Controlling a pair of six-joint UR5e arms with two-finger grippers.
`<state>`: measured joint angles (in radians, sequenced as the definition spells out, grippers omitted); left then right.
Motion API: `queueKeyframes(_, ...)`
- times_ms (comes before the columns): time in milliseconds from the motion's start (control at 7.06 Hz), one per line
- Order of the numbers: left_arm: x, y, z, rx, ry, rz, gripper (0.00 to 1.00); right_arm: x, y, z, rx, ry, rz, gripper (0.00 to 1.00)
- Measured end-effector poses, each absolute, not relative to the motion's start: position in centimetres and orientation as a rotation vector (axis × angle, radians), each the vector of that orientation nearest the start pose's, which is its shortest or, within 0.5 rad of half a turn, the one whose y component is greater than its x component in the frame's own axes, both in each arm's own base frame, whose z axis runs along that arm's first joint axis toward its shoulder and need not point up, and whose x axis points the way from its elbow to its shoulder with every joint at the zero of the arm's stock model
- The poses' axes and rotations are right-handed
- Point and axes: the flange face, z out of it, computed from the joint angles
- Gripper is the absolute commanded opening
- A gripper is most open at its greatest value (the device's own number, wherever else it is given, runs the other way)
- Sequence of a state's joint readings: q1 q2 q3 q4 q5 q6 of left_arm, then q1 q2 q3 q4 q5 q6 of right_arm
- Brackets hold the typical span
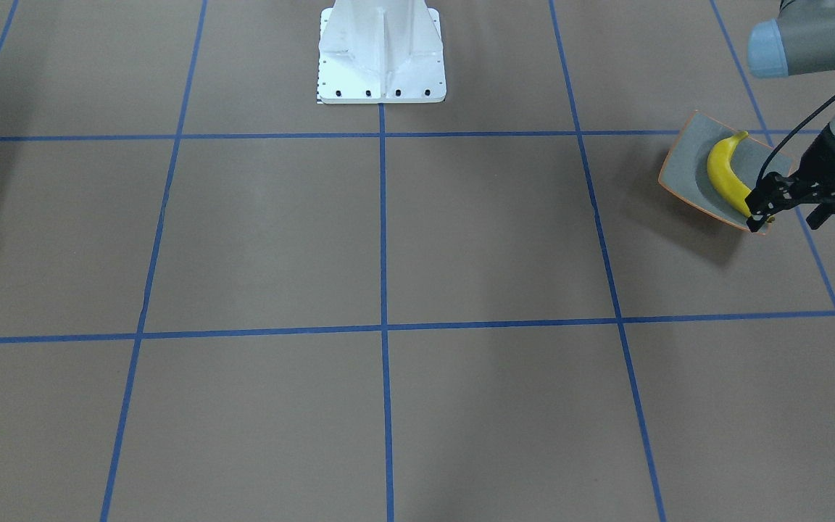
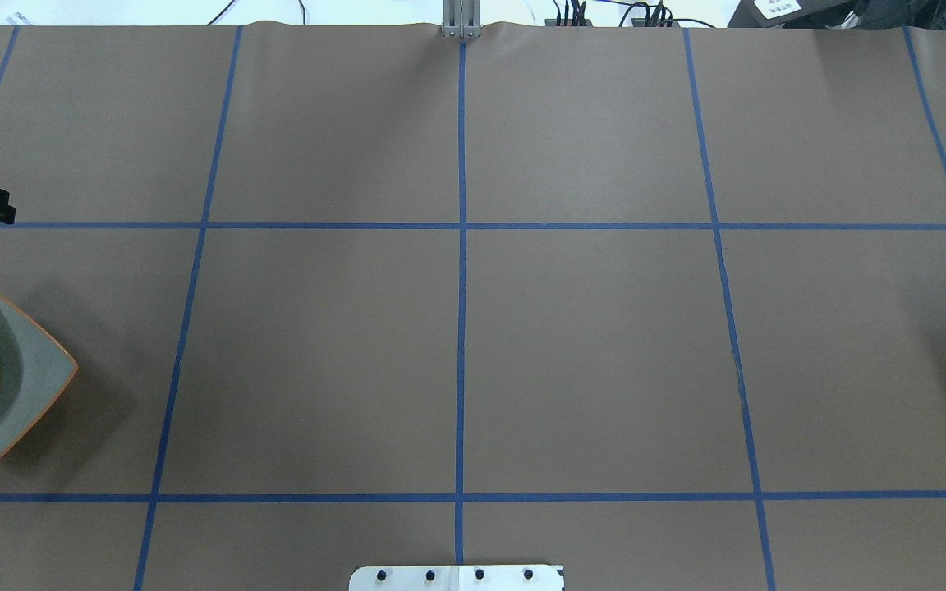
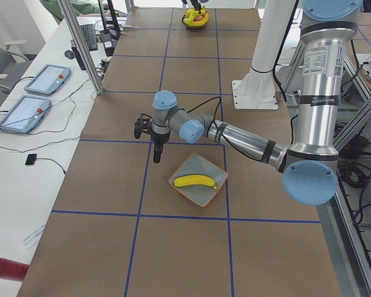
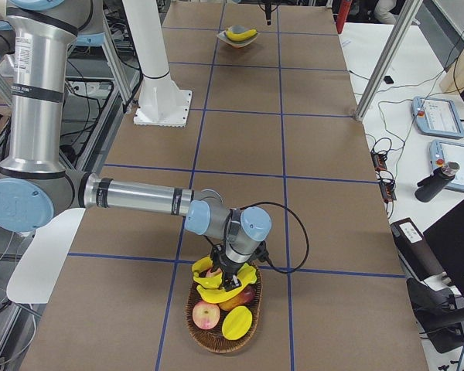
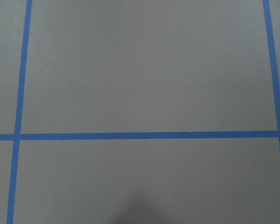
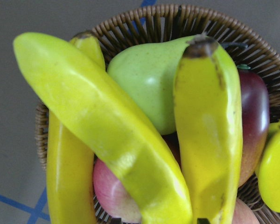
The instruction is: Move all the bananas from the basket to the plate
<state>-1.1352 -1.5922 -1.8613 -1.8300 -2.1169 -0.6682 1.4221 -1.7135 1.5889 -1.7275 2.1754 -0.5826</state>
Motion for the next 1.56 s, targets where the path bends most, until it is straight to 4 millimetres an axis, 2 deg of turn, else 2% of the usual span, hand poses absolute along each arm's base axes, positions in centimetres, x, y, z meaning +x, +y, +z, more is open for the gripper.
queueKeyframes(142, 14.22, -49.88, 48.42, 0.196, 0.744, -0.065, 1.0, 1.63, -40.83, 73.95, -0.142, -0.656, -0.619, 0.62)
queueKeyframes(283, 14.22, -49.87, 48.38, 0.197, 0.745, -0.065, 1.0, 1.64, -40.81, 74.0, -0.143, -0.656, -0.618, 0.57)
queueKeyframes(425, 14.22, -49.86, 48.36, 0.197, 0.745, -0.065, 1.0, 1.64, -40.81, 74.01, -0.144, -0.657, -0.617, 0.44)
queueKeyframes(708, 14.21, -49.86, 48.35, 0.197, 0.745, -0.065, 1.0, 1.63, -40.81, 74.02, -0.144, -0.657, -0.616, 0.33)
queueKeyframes(991, 14.21, -49.86, 48.36, 0.196, 0.744, -0.065, 1.0, 1.63, -40.79, 74.03, -0.144, -0.658, -0.615, 0.09)
queueKeyframes(1133, 14.21, -49.86, 48.37, 0.196, 0.744, -0.065, 1.0, 1.63, -40.78, 74.03, -0.144, -0.658, -0.615, 0.0)
queueKeyframes(1558, 14.21, -49.86, 48.36, 0.196, 0.744, -0.066, 1.0, 1.69, -41.02, 73.5, -0.129, -0.652, -0.628, 0.0)
